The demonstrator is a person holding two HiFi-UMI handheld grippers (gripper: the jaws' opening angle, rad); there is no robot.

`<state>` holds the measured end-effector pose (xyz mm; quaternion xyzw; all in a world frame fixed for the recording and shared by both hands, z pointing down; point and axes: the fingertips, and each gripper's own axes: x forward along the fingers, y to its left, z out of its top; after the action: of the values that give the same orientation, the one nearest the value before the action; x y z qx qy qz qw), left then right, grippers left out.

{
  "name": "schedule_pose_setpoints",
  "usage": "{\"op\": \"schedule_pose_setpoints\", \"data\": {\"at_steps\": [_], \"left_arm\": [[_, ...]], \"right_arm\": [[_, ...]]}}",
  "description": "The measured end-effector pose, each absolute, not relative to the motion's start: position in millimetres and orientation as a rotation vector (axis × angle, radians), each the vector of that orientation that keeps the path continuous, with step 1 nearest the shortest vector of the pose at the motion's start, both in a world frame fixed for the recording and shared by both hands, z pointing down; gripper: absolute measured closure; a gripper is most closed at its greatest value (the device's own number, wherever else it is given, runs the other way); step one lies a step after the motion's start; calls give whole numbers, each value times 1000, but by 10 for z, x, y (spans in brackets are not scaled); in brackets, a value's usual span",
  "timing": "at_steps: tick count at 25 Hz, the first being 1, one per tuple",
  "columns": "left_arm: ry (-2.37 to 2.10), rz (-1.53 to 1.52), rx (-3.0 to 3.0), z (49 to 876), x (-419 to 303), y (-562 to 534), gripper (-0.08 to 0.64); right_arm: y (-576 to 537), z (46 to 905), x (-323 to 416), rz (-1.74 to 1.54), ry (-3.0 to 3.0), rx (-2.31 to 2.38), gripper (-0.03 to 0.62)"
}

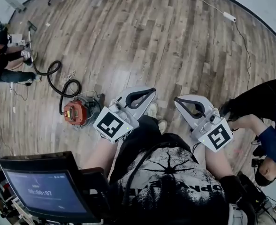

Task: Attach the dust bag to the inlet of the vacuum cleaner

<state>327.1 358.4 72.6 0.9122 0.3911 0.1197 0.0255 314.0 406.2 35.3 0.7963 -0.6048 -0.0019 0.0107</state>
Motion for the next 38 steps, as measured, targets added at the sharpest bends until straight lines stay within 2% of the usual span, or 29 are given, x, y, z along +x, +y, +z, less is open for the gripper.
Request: {"op": "schedule_pose_setpoints", "data": {"at_steps": [6,10,22,38], "left_arm": [[1112,153,2870,542,3584,2938,557],[1027,136,2953,453,3599,2575,557],[202,111,3044,483,3339,1705,557],[-517,122,3022,430,3322,1581,557]], "right_arm": [[3315,225,3456,-58,-1972,2309,586],[2888,149,3488,-62,-2067,2205,586],[1931,174,3479,-119,-2588,1618,586],[1873,273,3667,-171,-2946,1047,586]]}}
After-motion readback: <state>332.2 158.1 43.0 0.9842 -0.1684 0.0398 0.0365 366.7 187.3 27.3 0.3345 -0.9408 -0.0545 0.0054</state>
